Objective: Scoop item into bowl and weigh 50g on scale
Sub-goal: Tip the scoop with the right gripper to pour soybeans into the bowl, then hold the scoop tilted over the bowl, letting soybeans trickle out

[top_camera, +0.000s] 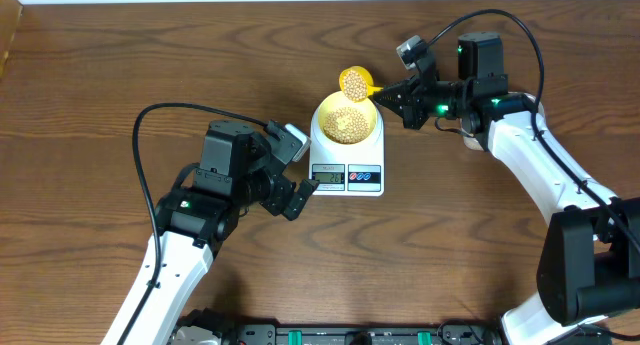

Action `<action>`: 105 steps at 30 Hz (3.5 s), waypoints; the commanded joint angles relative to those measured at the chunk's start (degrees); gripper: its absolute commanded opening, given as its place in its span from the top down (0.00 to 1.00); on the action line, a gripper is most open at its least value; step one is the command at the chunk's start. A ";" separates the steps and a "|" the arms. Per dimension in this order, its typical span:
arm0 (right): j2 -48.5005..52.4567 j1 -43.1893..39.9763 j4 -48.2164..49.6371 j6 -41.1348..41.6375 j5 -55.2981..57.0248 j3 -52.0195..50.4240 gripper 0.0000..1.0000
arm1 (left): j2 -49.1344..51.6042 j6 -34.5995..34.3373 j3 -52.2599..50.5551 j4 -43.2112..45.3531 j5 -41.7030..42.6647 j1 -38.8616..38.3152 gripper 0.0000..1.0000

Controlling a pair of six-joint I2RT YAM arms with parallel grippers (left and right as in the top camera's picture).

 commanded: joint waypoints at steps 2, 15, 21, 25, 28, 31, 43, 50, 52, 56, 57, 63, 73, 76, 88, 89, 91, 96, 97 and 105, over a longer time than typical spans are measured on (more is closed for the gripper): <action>0.39 0.59 -0.44 -2.84 -0.39 0.00 0.99 | -0.35 0.13 0.20 0.07 0.26 0.24 0.02; 0.39 0.59 -0.68 -5.11 -0.39 0.00 0.99 | -0.35 0.13 0.20 0.07 0.28 0.24 0.02; 0.39 0.87 -0.70 -6.01 -0.39 0.00 0.99 | -0.35 0.13 0.20 0.07 0.26 0.24 0.02; 0.39 1.31 -0.70 -6.45 -0.39 0.00 0.99 | -0.35 0.13 0.20 0.09 0.26 0.24 0.02; 0.39 1.29 -0.70 -6.62 -0.39 0.00 0.99 | -0.35 0.13 0.20 0.07 0.26 0.24 0.02; 0.39 1.36 -0.81 -6.62 -0.39 0.00 0.99 | -0.35 0.13 0.20 0.07 0.26 0.24 0.02; 0.39 1.40 -2.40 -8.13 -0.39 0.00 0.99 | -0.35 0.13 0.20 0.09 0.28 0.24 0.02; 0.39 1.40 -2.45 -8.57 -0.37 0.00 0.99 | -0.35 0.13 0.20 0.07 0.26 0.24 0.02; 0.39 1.40 -2.43 -8.76 -0.37 0.00 0.99 | -0.35 0.13 0.20 0.07 0.26 0.24 0.02; 0.39 1.38 -2.45 -9.25 -0.37 0.00 0.99 | -0.35 0.13 0.20 0.07 0.26 0.24 0.02; 0.39 1.38 -2.45 -9.42 -0.37 0.00 0.99 | -0.35 0.13 0.20 0.07 0.28 0.24 0.02; 0.39 1.33 -2.43 -10.12 -0.28 0.00 0.99 | -0.35 0.13 0.20 0.07 0.26 0.24 0.02; 0.39 1.33 -2.49 -12.26 0.74 0.00 0.99 | -0.35 0.13 0.20 0.07 0.26 0.24 0.02; 0.39 1.33 -2.47 -14.34 0.74 0.00 0.99 | -0.35 0.13 0.20 0.07 0.26 0.24 0.02; 0.39 1.33 -3.32 -21.62 1.05 0.00 0.99 | -0.35 0.13 0.20 0.07 0.26 0.24 0.02; 0.39 1.33 -3.30 -21.64 1.14 0.00 0.99 | -0.35 0.13 0.20 0.07 0.28 0.24 0.02; 0.39 1.33 -3.32 -21.88 1.14 0.00 0.99 | -0.35 0.13 0.20 0.07 0.26 0.24 0.02; 0.39 1.33 -3.37 -23.12 1.14 0.00 0.99 | -0.35 0.13 0.20 0.07 0.26 0.24 0.02; 0.39 1.33 -3.37 -23.12 1.14 0.00 0.99 | -0.35 0.13 0.20 0.07 0.28 0.24 0.02; 0.39 1.33 -3.54 -23.15 1.14 0.00 0.99 | -0.35 0.13 0.20 0.07 0.28 0.24 0.02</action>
